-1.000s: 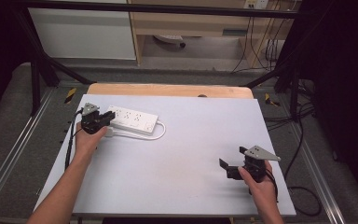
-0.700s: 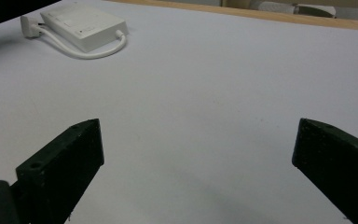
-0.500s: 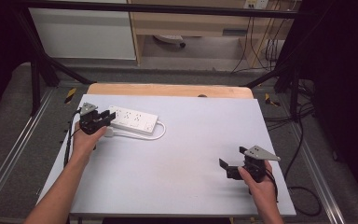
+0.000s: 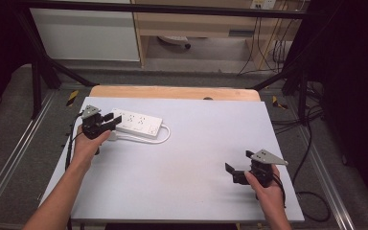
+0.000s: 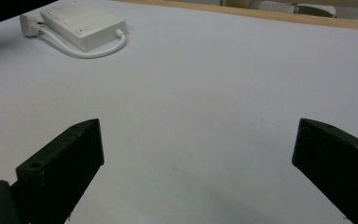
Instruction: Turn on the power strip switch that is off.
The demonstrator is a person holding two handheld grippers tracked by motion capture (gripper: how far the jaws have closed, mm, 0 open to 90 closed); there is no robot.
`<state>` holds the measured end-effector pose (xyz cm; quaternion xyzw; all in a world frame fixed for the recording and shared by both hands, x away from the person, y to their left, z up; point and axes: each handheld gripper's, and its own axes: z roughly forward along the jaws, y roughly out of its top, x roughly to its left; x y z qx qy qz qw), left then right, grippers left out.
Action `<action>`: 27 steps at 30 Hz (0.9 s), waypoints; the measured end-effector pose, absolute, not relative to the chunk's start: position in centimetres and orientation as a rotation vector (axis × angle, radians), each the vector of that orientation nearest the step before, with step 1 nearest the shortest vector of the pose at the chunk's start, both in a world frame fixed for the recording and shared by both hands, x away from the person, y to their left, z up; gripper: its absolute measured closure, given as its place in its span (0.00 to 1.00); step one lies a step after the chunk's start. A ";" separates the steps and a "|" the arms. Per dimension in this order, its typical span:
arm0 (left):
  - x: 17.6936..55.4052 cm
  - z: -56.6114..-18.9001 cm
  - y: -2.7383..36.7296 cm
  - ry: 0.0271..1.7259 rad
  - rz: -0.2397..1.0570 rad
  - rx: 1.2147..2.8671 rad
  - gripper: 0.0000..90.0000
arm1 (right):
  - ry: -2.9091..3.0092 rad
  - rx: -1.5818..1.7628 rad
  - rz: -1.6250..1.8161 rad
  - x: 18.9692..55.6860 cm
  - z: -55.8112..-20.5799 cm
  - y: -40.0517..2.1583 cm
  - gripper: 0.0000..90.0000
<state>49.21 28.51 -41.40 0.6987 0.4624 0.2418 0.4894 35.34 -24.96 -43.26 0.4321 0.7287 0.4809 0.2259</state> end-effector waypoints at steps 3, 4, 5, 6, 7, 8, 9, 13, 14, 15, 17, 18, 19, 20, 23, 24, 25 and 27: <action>49.0 -41.2 28.3 1.112 0.582 1.701 0.61 | 2.009 1.191 1.326 35.3 -43.3 -25.0 0.03; 48.9 -41.1 28.2 1.110 0.578 1.701 0.61 | 2.009 1.191 1.326 35.3 -43.3 -25.0 0.03; 48.8 -41.0 28.2 1.106 0.574 1.703 0.61 | 2.009 1.191 1.326 35.3 -43.3 -25.0 0.03; 48.7 -41.0 28.1 1.103 0.571 1.706 0.61 | 2.009 1.191 1.326 35.3 -43.3 -25.0 0.03; 48.6 -40.9 28.0 1.099 0.568 1.711 0.60 | 2.009 1.191 1.326 35.3 -43.3 -25.0 0.03; 48.5 -40.8 27.9 1.096 0.565 1.714 0.60 | 2.009 1.191 1.326 35.3 -43.3 -24.9 0.03; 48.3 -40.7 27.8 1.091 0.562 1.712 0.60 | 2.009 1.192 1.327 35.3 -43.2 -24.9 0.03; 47.8 -40.3 27.5 1.073 0.547 1.712 0.59 | 2.010 1.188 1.324 35.3 -43.2 -24.9 0.03; 47.6 -40.2 27.4 1.069 0.549 1.710 0.58 | 2.010 1.188 1.324 35.3 -43.2 -24.9 0.03; 47.5 -40.1 27.3 1.062 0.550 1.707 0.58 | 2.010 1.187 1.324 35.3 -43.2 -24.9 0.03; 47.3 -39.9 27.2 1.059 0.548 1.704 0.57 | 2.008 1.188 1.325 35.3 -43.2 -24.9 0.03; 47.1 -39.9 27.2 1.060 0.547 1.701 0.56 | 2.003 1.193 1.329 35.3 -43.2 -24.9 0.03; 47.0 -39.8 27.2 1.059 0.544 1.699 0.55 | 2.003 1.194 1.329 35.3 -43.2 -24.9 0.03; 46.9 -39.7 27.2 1.057 0.541 1.696 0.55 | 2.004 1.193 1.329 35.3 -43.2 -24.9 0.03; 46.6 -39.5 27.2 1.051 0.533 1.691 0.54 | 2.003 1.193 1.328 35.3 -43.2 -25.0 0.03; 46.5 -39.4 27.2 1.049 0.529 1.688 0.53 | 2.004 1.192 1.328 35.3 -43.2 -24.9 0.03; 46.3 -39.3 27.1 1.048 0.524 1.686 0.52 | 2.005 1.193 1.329 35.3 -43.2 -24.9 0.03; 46.0 -39.2 27.0 1.043 0.522 1.683 0.50 | 2.005 1.193 1.329 35.3 -43.2 -24.9 0.03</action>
